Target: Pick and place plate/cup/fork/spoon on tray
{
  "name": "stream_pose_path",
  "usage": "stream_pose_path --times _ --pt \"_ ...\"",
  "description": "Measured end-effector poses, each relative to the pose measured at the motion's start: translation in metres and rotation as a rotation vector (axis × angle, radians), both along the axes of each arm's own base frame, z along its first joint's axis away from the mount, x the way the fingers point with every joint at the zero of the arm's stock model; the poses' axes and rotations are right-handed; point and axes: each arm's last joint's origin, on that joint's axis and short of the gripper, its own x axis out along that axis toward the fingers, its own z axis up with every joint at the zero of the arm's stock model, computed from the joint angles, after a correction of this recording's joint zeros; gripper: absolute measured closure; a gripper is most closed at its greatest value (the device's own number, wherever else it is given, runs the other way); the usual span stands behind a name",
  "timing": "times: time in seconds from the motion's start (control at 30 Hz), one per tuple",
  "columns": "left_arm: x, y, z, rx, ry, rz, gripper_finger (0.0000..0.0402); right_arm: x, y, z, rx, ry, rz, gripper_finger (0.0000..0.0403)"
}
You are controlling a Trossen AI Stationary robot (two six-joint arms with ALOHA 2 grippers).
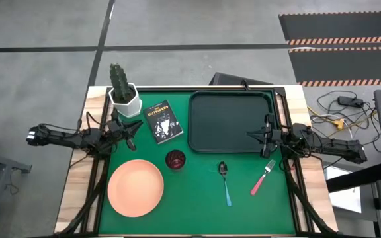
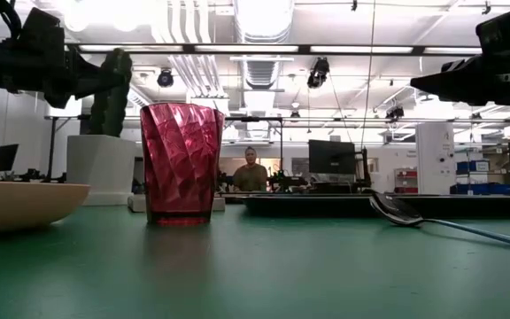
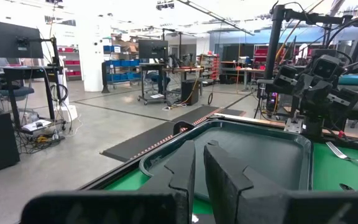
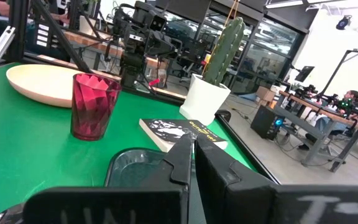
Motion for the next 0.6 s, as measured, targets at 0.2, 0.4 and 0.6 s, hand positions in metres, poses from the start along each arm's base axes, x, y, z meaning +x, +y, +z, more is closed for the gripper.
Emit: stream_pose_path --times 0.2,0.4,0.6 --pt "0.0000 0.0000 0.0000 0.000 0.000 0.000 0.0384 0.0000 0.0000 0.0000 0.000 0.000 0.000 0.0394" --pt "0.0000 0.0000 0.0003 0.000 -0.003 0.000 0.0384 -0.0001 0.0001 0.0017 0.035 -0.021 0.002 0.0394" --pt "-0.0001 -0.0003 0.0024 -0.004 -0.028 -0.014 0.0384 -0.0001 0.0001 0.0017 0.473 -0.073 0.016 0.0394"
